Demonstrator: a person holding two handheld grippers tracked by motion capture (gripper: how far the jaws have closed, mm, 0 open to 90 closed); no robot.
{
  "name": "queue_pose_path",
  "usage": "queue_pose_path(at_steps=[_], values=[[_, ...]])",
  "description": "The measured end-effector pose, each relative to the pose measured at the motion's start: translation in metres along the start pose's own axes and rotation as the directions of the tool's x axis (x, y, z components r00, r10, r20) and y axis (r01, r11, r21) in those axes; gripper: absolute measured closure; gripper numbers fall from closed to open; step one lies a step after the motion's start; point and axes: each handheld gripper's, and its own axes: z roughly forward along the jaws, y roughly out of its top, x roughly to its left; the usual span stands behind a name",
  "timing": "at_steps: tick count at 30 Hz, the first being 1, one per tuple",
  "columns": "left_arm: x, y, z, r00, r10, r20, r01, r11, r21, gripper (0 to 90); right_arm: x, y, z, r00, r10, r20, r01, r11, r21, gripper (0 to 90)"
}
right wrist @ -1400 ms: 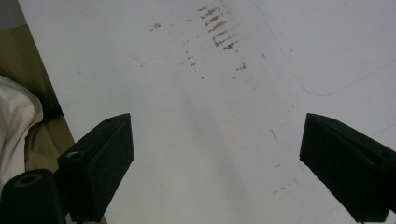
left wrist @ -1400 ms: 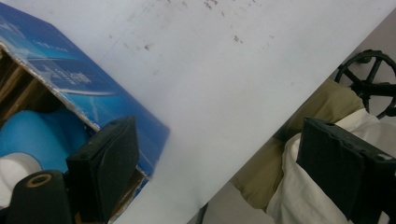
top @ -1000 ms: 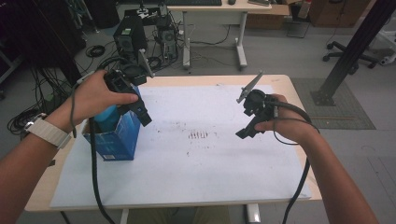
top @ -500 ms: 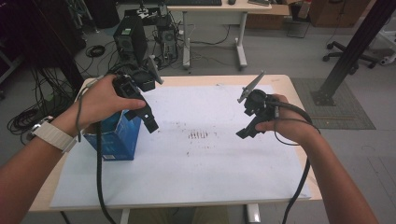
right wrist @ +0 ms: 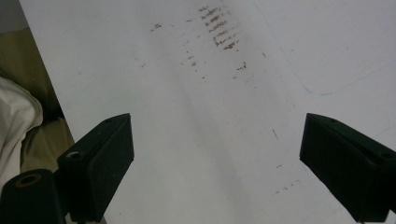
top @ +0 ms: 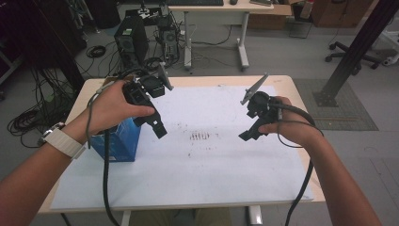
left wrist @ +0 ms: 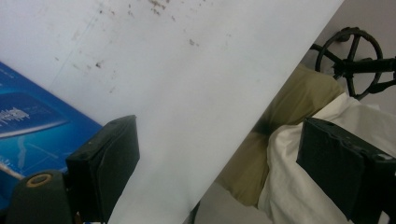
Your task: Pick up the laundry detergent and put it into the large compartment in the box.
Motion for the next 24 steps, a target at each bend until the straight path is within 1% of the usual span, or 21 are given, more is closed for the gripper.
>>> queue_pose_path(at_steps=[6,12,24], values=[[-0.0046,0.001,0.0033,0.9999,0.012,0.001,-0.012,0.9999,-0.004,13.2,0.0004,0.0004,0.0019,1.0,-0.001,-0.002,0.001,1.0,0.003,10.1],[-0.0038,0.0007,0.0041,0.9999,0.009,-0.008,-0.009,0.9999,-0.013,13.3,0.0015,0.0014,0.0031,1.0,-0.002,-0.006,0.002,1.0,0.008,10.1],[-0.0055,-0.0001,0.0056,0.9999,0.011,-0.009,-0.011,0.9998,-0.018,13.4,0.003,0.0019,0.0026,1.0,-0.003,-0.004,0.003,1.0,0.007,10.1]])
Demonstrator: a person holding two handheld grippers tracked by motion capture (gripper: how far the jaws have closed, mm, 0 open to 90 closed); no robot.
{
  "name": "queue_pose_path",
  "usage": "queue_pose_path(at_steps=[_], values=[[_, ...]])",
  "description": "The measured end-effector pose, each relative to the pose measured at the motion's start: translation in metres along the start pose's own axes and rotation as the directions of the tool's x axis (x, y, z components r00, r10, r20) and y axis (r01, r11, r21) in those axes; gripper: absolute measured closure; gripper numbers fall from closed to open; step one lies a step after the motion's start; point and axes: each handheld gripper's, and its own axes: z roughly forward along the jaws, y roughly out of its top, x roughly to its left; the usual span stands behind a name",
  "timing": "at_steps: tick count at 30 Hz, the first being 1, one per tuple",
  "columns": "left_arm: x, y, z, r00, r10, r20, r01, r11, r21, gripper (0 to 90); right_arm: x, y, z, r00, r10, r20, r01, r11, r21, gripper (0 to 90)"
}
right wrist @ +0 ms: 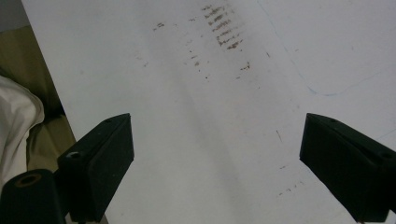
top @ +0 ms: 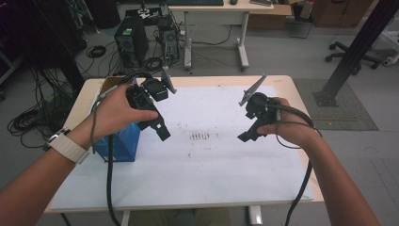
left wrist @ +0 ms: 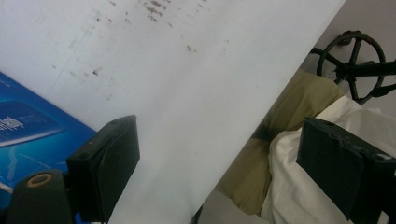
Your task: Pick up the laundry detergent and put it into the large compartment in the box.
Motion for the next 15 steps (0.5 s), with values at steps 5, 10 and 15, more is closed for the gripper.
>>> queue_pose_path(at_steps=[5,10,15], values=[[0.0001,-0.0004,-0.0004,1.0,-0.001,-0.002,0.001,1.0,0.0,13.4,0.0003,0.0001,-0.0009,1.0,0.001,0.003,-0.001,1.0,-0.003,10.1],[0.0003,-0.0005,0.0,1.0,-0.005,-0.005,0.005,1.0,-0.002,13.4,0.0005,-0.0003,-0.0007,1.0,0.003,0.002,-0.003,1.0,-0.003,10.1],[0.0007,0.0002,0.0004,1.0,-0.006,-0.001,0.006,1.0,-0.001,13.4,-0.0001,-0.0006,-0.001,1.0,0.001,0.001,-0.001,1.0,-0.006,10.1]])
